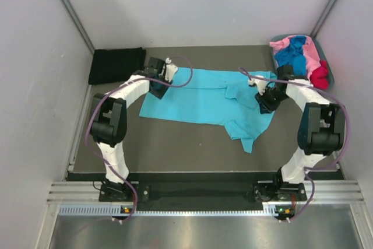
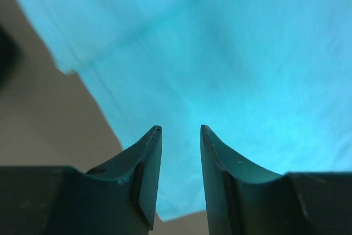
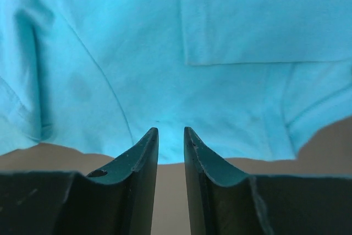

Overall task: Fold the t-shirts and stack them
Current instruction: Fold the tshirt

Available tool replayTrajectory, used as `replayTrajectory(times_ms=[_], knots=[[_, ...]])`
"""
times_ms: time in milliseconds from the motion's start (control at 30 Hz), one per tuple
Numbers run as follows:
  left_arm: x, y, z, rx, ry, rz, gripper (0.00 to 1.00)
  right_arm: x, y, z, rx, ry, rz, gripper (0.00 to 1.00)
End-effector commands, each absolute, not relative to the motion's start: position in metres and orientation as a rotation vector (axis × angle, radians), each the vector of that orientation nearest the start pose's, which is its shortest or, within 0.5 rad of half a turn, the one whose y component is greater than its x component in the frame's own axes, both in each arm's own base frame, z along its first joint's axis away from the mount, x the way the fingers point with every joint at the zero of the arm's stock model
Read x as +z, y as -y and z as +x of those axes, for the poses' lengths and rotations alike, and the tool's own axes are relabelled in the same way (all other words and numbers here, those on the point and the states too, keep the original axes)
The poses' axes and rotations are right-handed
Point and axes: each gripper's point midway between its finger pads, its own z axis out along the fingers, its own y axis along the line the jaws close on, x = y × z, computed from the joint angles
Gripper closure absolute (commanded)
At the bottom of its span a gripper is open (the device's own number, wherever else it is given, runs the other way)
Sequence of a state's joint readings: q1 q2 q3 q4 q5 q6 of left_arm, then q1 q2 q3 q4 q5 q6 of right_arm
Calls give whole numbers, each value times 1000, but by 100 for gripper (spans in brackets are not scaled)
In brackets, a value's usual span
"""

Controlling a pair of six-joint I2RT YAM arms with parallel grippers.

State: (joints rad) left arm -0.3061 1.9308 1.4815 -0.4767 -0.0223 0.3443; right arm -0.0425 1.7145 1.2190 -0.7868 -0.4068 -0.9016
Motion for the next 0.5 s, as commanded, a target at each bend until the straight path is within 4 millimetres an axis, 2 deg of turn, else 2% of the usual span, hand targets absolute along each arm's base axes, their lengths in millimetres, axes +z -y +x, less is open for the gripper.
replayTrajectory(times_ms=[0, 233, 300, 333, 467], knots=[[84, 124, 434, -41, -2422, 760, 61, 70, -43, 353, 407, -2304, -1251, 74], [77, 114, 425, -28, -2446, 759, 61, 69, -54, 376, 422, -2303, -1218, 73], [75, 113, 423, -26, -2454, 759, 61, 64, -53, 380, 418, -2317, -1216, 73], [74, 113, 424, -27, -2455, 757, 61, 65, -65, 382, 422, -2297, -1256, 73], [71, 113, 425, -21, -2462, 761, 61, 56, -67, 389, 412, -2316, -1261, 73]])
